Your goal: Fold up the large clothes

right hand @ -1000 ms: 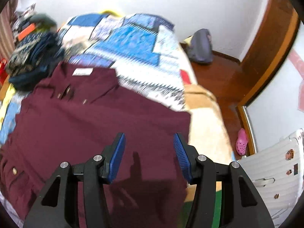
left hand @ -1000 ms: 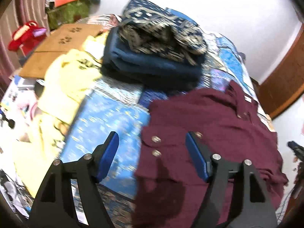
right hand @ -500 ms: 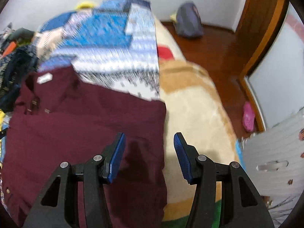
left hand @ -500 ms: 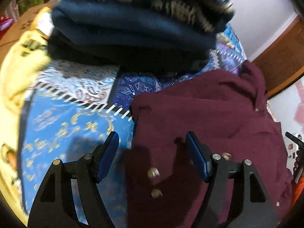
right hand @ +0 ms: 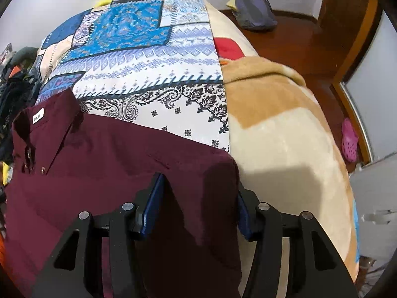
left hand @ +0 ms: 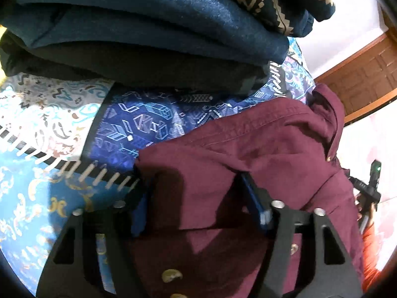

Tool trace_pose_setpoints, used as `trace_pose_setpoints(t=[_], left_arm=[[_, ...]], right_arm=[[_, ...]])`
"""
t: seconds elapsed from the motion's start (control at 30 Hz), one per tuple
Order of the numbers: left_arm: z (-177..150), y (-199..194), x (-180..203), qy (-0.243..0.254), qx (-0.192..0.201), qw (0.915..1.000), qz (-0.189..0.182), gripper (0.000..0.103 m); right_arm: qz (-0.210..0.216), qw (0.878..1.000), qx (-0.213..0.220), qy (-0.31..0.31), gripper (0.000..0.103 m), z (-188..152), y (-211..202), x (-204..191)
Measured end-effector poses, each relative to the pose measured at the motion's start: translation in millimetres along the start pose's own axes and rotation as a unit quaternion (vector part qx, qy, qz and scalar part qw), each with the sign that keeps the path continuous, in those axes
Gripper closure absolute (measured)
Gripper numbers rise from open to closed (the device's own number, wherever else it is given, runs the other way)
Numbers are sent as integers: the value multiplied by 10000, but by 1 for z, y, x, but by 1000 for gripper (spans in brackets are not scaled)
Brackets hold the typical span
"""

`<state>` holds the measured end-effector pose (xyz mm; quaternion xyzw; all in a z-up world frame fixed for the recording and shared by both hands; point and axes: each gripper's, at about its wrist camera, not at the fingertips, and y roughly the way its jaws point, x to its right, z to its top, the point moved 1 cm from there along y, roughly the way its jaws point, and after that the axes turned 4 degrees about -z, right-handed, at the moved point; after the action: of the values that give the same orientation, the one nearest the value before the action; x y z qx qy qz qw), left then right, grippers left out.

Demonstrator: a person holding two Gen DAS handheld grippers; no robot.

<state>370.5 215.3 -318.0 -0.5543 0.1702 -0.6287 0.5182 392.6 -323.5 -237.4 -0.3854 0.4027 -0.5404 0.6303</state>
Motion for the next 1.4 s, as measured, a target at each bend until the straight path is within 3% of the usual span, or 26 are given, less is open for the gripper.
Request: trace_pose_setpoints(t=[0.07,0.1,0.17,0.4,0.53,0.67,0.9,1.0,1.17,1.23,1.3,1.37,1.4], left_arm=[[0,-3,8,8,48,9997,223,62],[-2,-9,17,132,203,9983,533,67],[-8,-20,35,424,403,9933,1002,80],[-24,-55,113,1483,995,9637,1984,98],[-21,-79,135,1793,1307,9531,2058,99],[-12,-104,154,1865,1436,9563,1734,99],[25,-102,203,2035,1660,9541,1437,99],[43,-87,211,2025,1635,9509,1674,99],[68,-50,204,1885,1345,9518,2013,97],[64,-46,198,1807,1248,9533,2074,97],[58,-48,191,1694,1216,9591,1916,96],[50,-53,186,1664,1229,9590,1936,96],[44,-57,185,1677,1235,9585,1944,96]], right_arm=[[-149,9996,240,-30,83,-3,-10,0],[-160,9992,350,-77,87,-5,-16,-2],[-262,9977,600,-199,91,-7,-28,-6],[-462,9925,1058,-407,94,-17,-69,-16],[-456,9891,1334,-431,95,-15,-85,-14],[-621,9820,1703,-526,96,-2,-103,-20],[-923,9740,1970,-629,96,35,-117,-24],[-1138,9711,2041,-477,95,56,-115,-21],[-1273,9778,1634,-305,87,71,-95,-13],[-1644,9719,1640,-371,86,62,-94,-14],[-1924,9630,1798,-569,76,50,-101,-14],[-1996,9581,1928,-707,47,38,-111,-15],[-1944,9570,2009,-775,45,30,-118,-15]])
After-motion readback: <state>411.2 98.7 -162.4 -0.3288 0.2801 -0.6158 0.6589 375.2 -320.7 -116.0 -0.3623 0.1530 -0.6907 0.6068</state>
